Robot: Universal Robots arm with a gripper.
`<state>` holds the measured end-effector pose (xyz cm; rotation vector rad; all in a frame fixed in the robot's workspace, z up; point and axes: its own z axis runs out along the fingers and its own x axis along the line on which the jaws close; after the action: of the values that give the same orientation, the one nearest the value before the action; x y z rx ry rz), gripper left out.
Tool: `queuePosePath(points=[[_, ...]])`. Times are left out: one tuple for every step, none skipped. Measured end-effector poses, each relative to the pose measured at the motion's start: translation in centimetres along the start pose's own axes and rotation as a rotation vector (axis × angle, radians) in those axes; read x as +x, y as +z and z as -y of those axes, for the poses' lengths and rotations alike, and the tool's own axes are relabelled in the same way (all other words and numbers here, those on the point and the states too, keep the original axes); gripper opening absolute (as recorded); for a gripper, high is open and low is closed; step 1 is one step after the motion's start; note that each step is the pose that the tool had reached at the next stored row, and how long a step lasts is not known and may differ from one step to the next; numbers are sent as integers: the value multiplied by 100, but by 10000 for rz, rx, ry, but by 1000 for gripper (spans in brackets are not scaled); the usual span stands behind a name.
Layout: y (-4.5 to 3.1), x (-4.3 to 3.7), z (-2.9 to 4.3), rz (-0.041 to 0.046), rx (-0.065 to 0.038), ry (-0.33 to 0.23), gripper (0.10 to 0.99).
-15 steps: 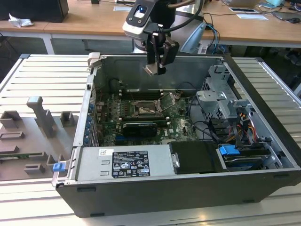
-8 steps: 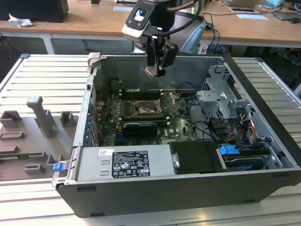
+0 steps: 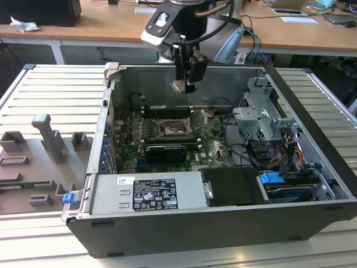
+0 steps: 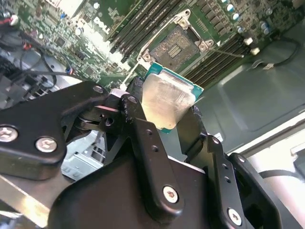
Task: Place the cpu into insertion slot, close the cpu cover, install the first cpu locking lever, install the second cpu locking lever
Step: 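Place the cpu into insertion slot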
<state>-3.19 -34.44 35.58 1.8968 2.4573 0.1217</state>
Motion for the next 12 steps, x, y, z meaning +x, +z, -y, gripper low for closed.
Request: queuePosePath(points=[[10,0,1,19,10,266,529],[19,0,2,33,26,497,529],[28,0,3,40,43,640,529],[40,-1,4,43,51,708,529],[48,-1,5,43,54,716,529],[55,-1,5,42,56,720,529],[68,-1,6,42,60,727,529],[77,-2,7,42,62,729,529],[85,-2,7,42,64,731,529],[102,-2,9,42,68,734,529],[112,-2,10,41,70,736,529],[122,-2,10,40,74,739,529]])
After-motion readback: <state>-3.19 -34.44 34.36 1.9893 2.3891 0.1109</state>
